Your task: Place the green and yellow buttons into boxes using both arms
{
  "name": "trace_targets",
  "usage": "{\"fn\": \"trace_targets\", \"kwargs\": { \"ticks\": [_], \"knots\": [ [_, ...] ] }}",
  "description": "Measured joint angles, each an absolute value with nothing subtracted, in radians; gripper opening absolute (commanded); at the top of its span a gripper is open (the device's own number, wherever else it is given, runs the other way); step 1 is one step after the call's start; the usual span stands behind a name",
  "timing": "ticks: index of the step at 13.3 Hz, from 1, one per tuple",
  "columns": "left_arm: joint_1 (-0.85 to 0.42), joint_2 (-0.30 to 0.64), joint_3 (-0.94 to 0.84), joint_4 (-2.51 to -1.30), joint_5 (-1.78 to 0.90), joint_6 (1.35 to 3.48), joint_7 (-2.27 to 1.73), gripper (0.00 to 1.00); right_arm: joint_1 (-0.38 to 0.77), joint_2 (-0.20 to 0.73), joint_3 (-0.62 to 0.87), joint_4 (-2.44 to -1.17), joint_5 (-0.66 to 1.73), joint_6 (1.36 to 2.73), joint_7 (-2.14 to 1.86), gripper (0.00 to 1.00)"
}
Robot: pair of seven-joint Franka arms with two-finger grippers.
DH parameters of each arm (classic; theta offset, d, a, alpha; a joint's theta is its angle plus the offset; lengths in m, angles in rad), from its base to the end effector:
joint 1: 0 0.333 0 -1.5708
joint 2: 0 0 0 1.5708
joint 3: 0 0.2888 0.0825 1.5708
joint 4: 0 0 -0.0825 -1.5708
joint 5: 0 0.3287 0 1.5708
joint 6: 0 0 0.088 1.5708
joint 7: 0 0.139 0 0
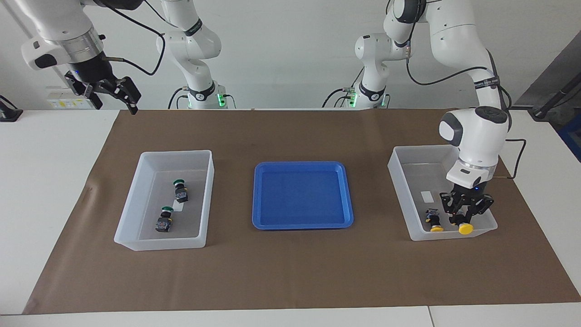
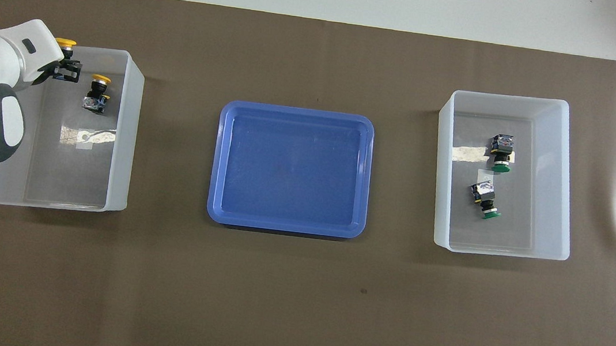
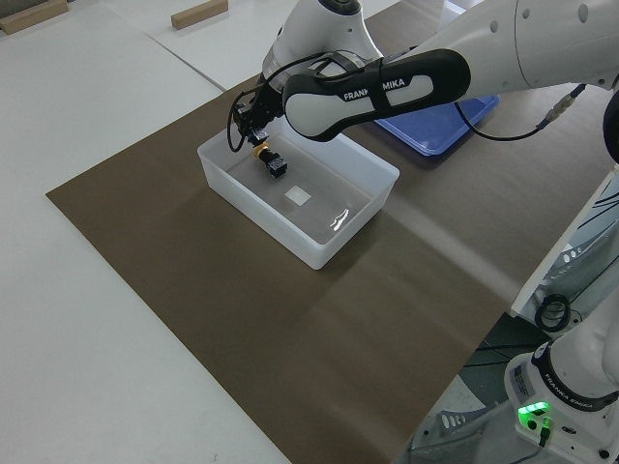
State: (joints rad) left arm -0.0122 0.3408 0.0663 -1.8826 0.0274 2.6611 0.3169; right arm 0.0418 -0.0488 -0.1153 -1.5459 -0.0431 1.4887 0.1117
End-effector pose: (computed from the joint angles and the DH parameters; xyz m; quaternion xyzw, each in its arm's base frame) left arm 0.6234 0.0305 0.3554 -0.9655 0.1425 -0.2101 0.0590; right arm 0.4751 -0.0427 0.5922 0.9954 -0.0940 -0.0040 0.0188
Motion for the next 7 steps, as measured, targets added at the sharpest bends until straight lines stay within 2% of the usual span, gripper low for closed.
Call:
{"fn": "trace_targets", "kwargs": {
  "ticks": [7],
  "knots": [
    [-0.008, 0.34, 0.064, -1.892, 0.027, 2.644, 0.335, 0.0, 0.043, -0.052, -0.125, -1.547, -0.043, 1.489, 0.11, 1.0]
  ]
}}
